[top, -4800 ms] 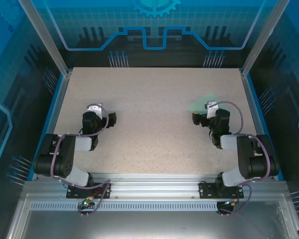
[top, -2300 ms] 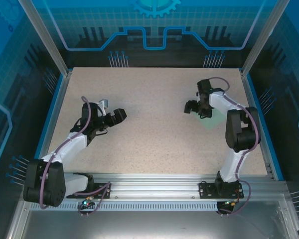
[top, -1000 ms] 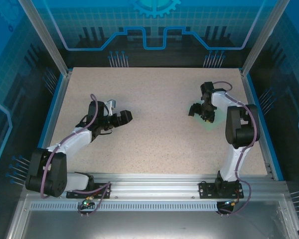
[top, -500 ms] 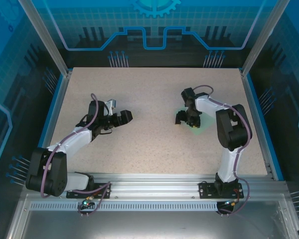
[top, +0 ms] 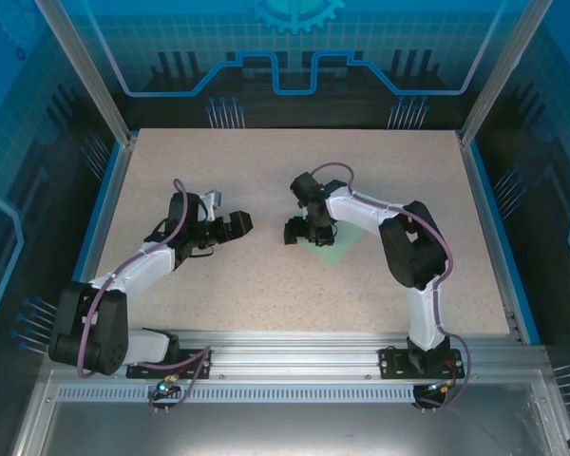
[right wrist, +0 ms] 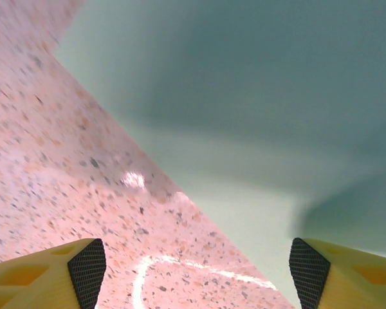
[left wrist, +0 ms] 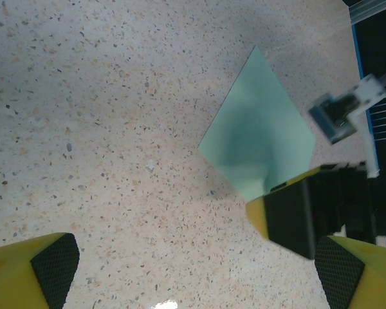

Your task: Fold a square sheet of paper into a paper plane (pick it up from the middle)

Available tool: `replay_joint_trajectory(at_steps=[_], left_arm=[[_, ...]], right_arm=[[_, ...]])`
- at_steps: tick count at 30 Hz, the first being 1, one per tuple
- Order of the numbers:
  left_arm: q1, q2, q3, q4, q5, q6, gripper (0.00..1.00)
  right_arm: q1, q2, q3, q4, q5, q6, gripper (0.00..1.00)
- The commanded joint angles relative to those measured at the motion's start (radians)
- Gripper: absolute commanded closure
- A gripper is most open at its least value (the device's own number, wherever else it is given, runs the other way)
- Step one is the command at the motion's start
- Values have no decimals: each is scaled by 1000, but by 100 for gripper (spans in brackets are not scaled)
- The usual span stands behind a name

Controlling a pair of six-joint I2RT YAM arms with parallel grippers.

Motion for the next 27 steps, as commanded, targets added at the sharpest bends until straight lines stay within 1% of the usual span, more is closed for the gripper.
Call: replay_joint_trajectory(at_steps=[1, 5, 6, 11, 14, 19, 23, 27], left_arm=[[-8, -25, 19, -17, 24, 15, 2], [-8, -27, 19, -15, 32, 10, 2], [-7, -27, 18, -13, 33, 9, 2], [-7, -25, 22, -17, 39, 9, 2], [-7, -22, 25, -16, 43, 6, 2], [-9, -17, 27, -20, 46, 10, 1], [-10, -11, 32, -20, 51, 10, 1], [-13, -9, 34, -18, 53, 13, 1]], right_arm=[[-82, -2, 74, -33, 45, -111, 18], [-194, 48, 125, -18, -26, -204, 19], [-219, 72, 150, -39, -39, -212, 20], [-286, 138, 187, -75, -36, -244, 19], [-319, 159, 171, -90, -41, -246, 20], [-332, 105, 62, -79, -29, -216, 20], [-325, -1, -91, -28, -31, -143, 20], [-289, -105, -239, 29, -35, -58, 20]])
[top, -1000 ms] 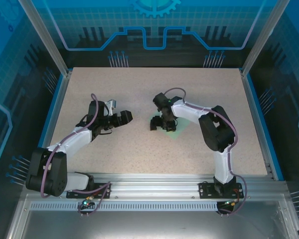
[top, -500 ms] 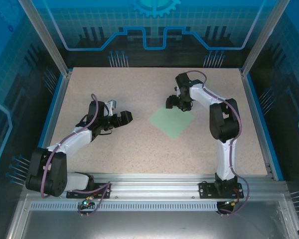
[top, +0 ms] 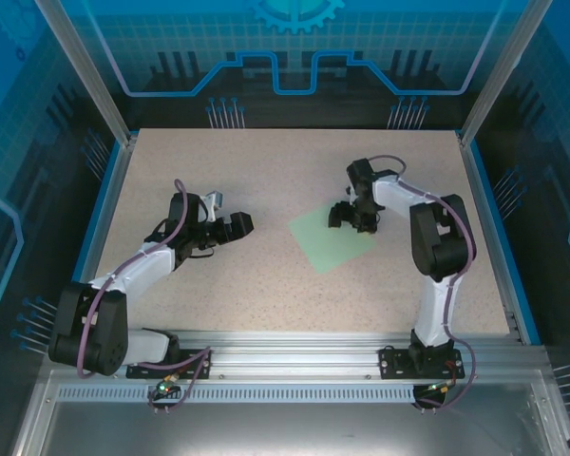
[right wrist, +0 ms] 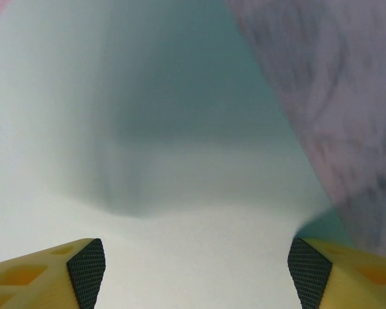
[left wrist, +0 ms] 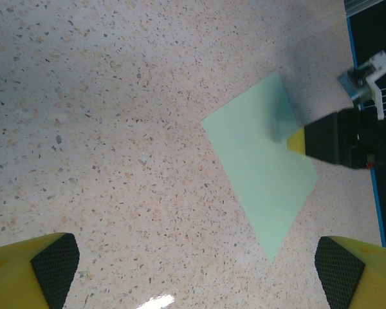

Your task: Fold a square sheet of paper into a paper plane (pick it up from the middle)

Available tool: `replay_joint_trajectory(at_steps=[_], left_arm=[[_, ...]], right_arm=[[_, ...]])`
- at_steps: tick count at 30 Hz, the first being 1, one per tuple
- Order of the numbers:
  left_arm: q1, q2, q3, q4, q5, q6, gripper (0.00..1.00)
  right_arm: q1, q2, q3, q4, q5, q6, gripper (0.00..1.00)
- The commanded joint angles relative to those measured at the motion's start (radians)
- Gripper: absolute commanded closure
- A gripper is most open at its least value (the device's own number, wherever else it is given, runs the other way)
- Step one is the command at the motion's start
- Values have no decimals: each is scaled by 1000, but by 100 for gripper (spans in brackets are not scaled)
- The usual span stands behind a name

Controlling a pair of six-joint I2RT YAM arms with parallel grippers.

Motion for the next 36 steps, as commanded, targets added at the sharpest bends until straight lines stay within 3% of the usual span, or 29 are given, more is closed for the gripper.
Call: replay_joint_trajectory(at_steps=[1, 7, 10, 16, 23, 29, 36], left_arm=[[-9, -5, 36, -12, 33, 14, 2], [-13, -3, 41, -17, 37, 16, 1], [-13, -19, 34, -20, 31, 16, 1], [-12, -45, 20, -28, 17, 20, 2], [-13, -80, -19, -24, -43, 5, 1], [-13, -83, -23, -29, -65, -5, 1], [-11, -81, -21, -34, -70, 0, 1]], right_arm=[[43, -64, -117, -3, -19, 102, 20], [161, -117, -191, -11, -3, 171, 20], [214, -141, -143, -70, 73, 130, 19], [257, -116, 41, -209, 248, -167, 16], [252, -51, 143, -251, 111, -482, 11], [279, 74, 274, -362, 103, -293, 8], [345, 108, 267, -358, 134, -262, 6]])
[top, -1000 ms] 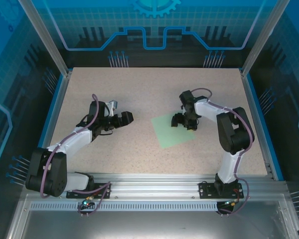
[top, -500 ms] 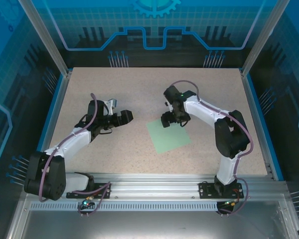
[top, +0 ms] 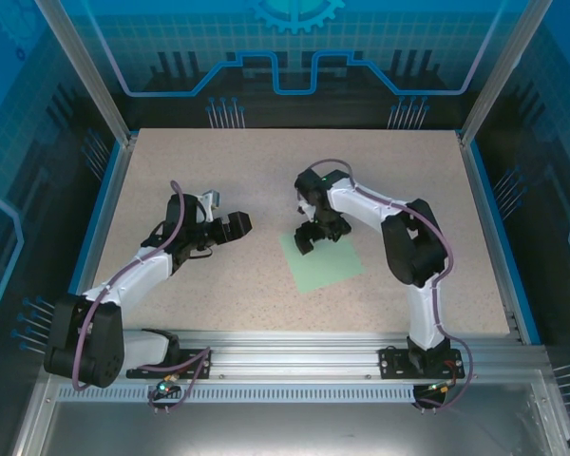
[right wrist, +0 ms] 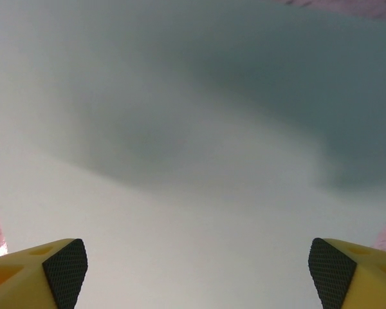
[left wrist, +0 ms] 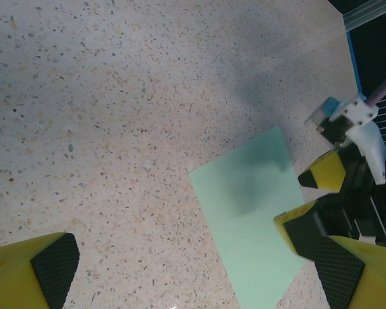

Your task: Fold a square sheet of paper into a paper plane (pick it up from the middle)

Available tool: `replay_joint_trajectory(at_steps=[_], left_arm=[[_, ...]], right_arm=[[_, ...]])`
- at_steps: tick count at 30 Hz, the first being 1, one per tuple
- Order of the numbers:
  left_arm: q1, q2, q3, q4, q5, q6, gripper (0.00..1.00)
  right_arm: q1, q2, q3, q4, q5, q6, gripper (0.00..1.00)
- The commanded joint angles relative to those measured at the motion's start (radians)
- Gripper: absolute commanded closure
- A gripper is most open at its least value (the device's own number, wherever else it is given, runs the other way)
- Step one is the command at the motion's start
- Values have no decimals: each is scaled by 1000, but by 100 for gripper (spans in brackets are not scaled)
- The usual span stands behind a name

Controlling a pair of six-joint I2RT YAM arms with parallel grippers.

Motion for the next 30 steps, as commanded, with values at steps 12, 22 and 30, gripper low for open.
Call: replay_joint_trajectory(at_steps=[12, 22, 30], left_arm=[[-5, -14, -6, -29, -11, 7, 2], [-5, -16, -6, -28, -10, 7, 1], [-5, -17, -7, -33, -10, 10, 1]], right_arm=[[46, 118, 27, -52, 43, 52, 3], [46, 161, -6, -36, 19, 107, 11], [44, 143, -15, -21, 50, 139, 21]])
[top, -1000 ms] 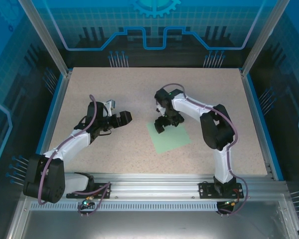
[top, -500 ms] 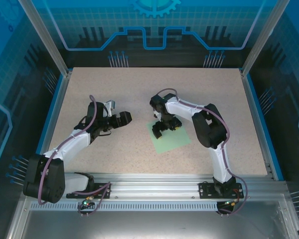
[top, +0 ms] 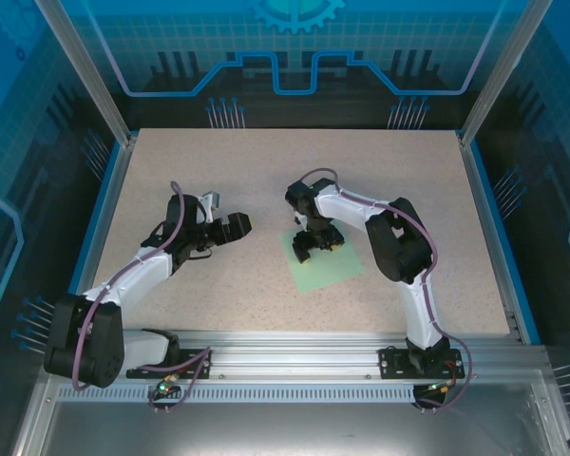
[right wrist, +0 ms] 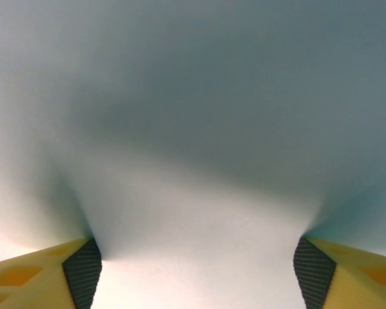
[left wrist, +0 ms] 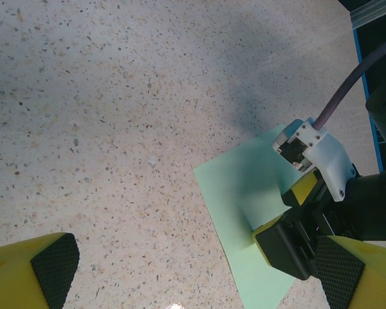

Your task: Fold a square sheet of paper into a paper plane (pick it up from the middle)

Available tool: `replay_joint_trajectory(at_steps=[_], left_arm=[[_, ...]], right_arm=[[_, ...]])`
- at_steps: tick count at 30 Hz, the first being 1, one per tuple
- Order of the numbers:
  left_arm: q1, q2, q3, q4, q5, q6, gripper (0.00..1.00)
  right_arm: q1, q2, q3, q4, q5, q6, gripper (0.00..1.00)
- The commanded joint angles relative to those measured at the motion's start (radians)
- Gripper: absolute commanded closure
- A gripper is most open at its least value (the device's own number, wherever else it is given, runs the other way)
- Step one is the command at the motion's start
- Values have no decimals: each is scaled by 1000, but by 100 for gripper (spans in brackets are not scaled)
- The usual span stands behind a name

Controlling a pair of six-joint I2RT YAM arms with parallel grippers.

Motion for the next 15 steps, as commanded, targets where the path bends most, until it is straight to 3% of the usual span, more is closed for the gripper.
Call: replay_joint_trajectory(at_steps=[1, 15], left_arm=[[-5, -17, -7, -19, -1, 9, 2], [-5, -14, -6, -19, -2, 10, 2]], right_arm=[[6, 47, -31, 4, 18, 35, 22], [-1, 24, -25, 12, 26, 45, 44]])
